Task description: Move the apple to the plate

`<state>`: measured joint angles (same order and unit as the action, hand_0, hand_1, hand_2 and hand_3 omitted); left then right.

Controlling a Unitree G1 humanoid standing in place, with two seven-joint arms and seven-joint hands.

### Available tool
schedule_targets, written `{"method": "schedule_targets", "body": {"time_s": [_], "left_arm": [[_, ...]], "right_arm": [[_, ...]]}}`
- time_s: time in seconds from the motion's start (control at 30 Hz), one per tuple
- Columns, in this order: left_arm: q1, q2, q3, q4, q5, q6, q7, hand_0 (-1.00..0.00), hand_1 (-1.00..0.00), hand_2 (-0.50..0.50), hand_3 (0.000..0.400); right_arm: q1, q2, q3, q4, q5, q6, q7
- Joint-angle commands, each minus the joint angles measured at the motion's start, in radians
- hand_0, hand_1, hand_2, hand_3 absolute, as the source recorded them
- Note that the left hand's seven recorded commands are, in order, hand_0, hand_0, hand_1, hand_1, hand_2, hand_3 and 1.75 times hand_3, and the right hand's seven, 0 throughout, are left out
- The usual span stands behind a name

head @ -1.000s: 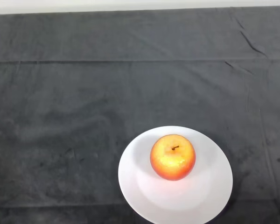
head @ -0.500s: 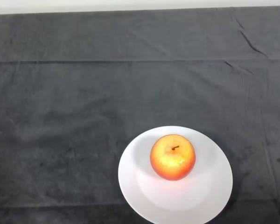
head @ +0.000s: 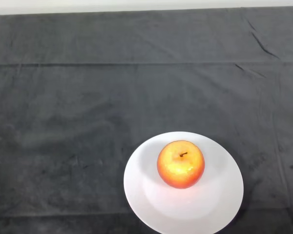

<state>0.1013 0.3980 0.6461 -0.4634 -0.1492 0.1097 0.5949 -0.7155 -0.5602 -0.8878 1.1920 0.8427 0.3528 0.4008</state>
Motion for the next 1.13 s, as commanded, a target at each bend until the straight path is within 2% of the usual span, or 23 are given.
{"method": "schedule_targets", "body": {"time_s": [0.03,1.13], "left_arm": [[0.006,0.009,0.015,0.003,-0.008,-0.011,0.001,0.0,0.0,0.0,0.0],[-0.004,0.018,0.003,0.002,-0.009,0.0,0.005,0.0,0.0,0.0,0.0]], "right_arm": [[0.004,-0.012,-0.0184,0.0,0.0162,-0.006,0.0015],[0.003,-0.012,-0.0184,0.0,0.0161,-0.006,0.0016]]}}
